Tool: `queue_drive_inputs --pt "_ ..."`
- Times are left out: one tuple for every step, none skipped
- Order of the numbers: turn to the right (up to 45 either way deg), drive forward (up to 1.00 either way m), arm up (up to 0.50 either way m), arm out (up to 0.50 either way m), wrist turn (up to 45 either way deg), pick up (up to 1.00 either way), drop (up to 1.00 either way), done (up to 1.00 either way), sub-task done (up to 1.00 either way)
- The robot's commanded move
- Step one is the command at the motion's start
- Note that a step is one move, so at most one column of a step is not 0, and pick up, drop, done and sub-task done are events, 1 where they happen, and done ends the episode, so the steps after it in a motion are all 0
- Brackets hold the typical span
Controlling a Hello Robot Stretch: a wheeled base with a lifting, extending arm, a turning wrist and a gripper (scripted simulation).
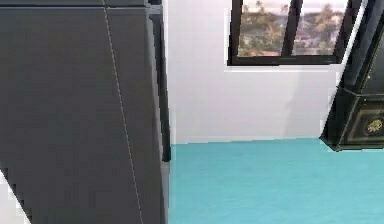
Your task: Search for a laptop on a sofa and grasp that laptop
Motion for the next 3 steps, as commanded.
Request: queue_drive_inputs --pt "24.0 0.0 0.0 0.0 0.0 0.0 0.0 0.0 0.0" --pt "0.0 0.5 0.0 0.0 0.0 0.0 0.0 0.0 0.0" --pt "45.0 0.0 0.0 0.0 0.0 0.0 0.0 0.0 0.0"
